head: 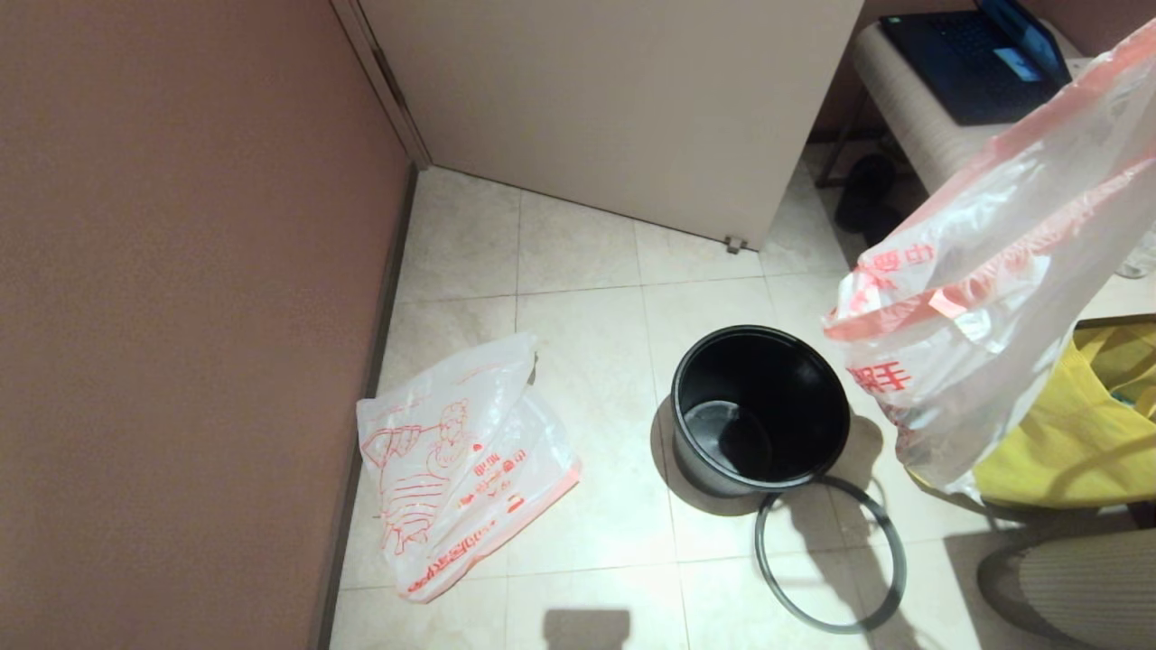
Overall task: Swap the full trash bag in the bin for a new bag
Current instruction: Place the trash bag on the floor
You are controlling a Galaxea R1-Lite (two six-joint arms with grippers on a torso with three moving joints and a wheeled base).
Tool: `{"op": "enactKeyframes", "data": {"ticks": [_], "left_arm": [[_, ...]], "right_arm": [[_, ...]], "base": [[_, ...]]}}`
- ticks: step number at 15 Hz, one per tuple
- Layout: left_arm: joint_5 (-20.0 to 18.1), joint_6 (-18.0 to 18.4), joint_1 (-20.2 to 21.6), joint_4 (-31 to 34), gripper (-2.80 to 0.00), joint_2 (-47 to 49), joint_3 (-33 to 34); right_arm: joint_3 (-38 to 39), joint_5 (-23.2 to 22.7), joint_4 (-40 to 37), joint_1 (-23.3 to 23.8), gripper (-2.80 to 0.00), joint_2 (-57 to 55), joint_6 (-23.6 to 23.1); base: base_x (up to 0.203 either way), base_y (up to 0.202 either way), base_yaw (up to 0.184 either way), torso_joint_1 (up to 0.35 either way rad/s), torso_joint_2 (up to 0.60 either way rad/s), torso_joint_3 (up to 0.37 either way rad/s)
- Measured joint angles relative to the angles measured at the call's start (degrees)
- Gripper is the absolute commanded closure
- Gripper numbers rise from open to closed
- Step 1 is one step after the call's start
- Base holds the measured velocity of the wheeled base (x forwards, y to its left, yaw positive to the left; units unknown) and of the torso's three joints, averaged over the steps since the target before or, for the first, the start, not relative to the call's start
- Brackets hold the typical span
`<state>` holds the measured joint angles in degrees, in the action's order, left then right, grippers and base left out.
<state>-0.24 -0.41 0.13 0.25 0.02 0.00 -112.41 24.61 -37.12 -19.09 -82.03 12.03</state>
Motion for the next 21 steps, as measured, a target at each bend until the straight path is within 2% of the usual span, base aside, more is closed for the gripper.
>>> {"op": "enactKeyframes", "data": {"ticks": [3, 5, 9, 12, 16, 17, 21], "left_arm": [[0.03, 0.00, -0.02, 0.00, 0.00, 0.00, 0.00], [0.00, 0.01, 0.00, 0.00, 0.00, 0.00, 0.00], [0.02, 0.01, 0.00, 0.02, 0.00, 0.00, 0.00], [0.03, 0.00, 0.00, 0.00, 0.00, 0.00, 0.00], [0.02, -0.02, 0.00, 0.02, 0.00, 0.00, 0.00], [0.02, -0.02, 0.00, 0.02, 0.00, 0.00, 0.00], [0.02, 0.00, 0.00, 0.02, 0.00, 0.00, 0.00]], "right_arm": [[0.01, 0.18, 1.25, 5.00, 0.00, -3.61, -1.13], [0.04, -1.52, 5.57, 9.90, 0.00, -7.07, -3.87], [0.01, -9.96, 13.78, 18.26, 0.00, -14.15, -12.77], [0.00, -14.02, 19.28, 22.63, 0.00, -19.97, -19.57], [0.11, -15.66, 21.15, 26.00, 0.00, -28.56, -20.79], [0.15, -15.66, 21.44, 26.47, -2.80, -30.87, -20.80], [0.15, -15.44, 28.25, 27.23, -2.80, -40.14, -23.41]], "base": [[0.000, 0.000, 0.000, 0.000, 0.00, 0.000], [0.000, 0.000, 0.000, 0.000, 0.00, 0.000], [0.000, 0.000, 0.000, 0.000, 0.00, 0.000], [0.000, 0.000, 0.000, 0.000, 0.00, 0.000], [0.000, 0.000, 0.000, 0.000, 0.00, 0.000], [0.000, 0.000, 0.000, 0.000, 0.00, 0.000], [0.000, 0.000, 0.000, 0.000, 0.00, 0.000]]}}
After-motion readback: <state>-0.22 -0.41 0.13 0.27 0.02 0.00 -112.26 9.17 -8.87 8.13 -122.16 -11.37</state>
